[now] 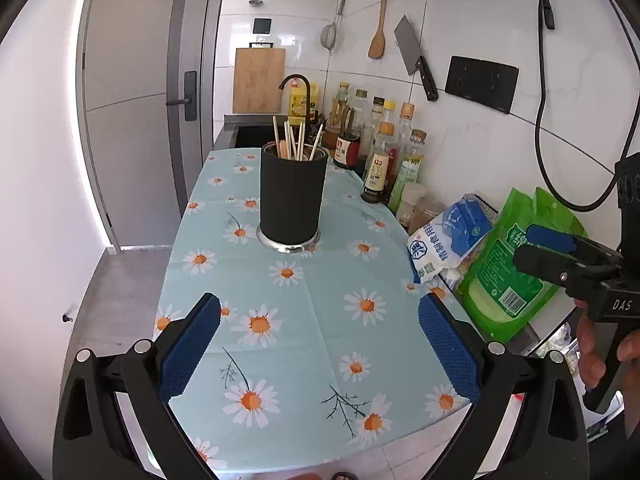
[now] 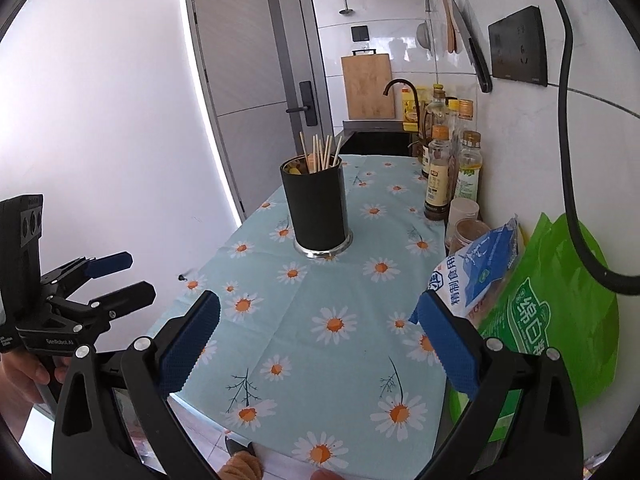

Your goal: Organize utensils

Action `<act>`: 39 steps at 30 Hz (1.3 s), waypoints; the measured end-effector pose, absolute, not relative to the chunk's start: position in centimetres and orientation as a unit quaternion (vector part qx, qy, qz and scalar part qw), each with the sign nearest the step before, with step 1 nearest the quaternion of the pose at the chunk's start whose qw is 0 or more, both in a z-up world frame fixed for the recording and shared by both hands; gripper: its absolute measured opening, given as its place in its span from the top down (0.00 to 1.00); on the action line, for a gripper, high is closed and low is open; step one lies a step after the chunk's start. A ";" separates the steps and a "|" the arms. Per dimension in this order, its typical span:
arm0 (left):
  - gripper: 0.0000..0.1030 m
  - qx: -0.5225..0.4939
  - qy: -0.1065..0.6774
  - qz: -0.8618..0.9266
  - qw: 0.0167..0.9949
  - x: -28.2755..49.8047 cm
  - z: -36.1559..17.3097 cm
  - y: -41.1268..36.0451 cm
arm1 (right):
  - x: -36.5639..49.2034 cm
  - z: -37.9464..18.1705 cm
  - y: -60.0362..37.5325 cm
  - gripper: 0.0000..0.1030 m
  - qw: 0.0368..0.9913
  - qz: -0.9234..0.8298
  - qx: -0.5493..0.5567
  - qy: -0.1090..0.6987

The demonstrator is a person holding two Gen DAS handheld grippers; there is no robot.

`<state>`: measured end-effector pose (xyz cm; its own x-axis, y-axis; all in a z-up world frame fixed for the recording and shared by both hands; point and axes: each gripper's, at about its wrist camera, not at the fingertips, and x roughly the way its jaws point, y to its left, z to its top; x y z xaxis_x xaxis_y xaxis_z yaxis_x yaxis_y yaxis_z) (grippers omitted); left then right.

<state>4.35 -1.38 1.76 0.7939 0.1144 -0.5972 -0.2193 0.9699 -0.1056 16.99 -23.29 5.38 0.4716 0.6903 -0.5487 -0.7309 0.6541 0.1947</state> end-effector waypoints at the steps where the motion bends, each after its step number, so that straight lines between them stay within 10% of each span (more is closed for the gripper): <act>1: 0.06 -0.086 0.310 0.087 0.943 4.3 1.6 -1.3 | 17.0 5.3 -23.2 0.05 0.857 0.413 -0.031 0.307; 39: 0.06 -0.089 0.344 0.076 0.932 4.1 -0.5 -0.5 | 16.5 2.4 -20.4 0.05 0.837 0.415 -0.026 0.355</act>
<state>4.09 -0.49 -0.53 0.7525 0.0797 -0.6538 -0.2019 0.9728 -0.1138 16.54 -20.40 2.42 0.4029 0.6768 -0.6162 -0.7134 0.6540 0.2518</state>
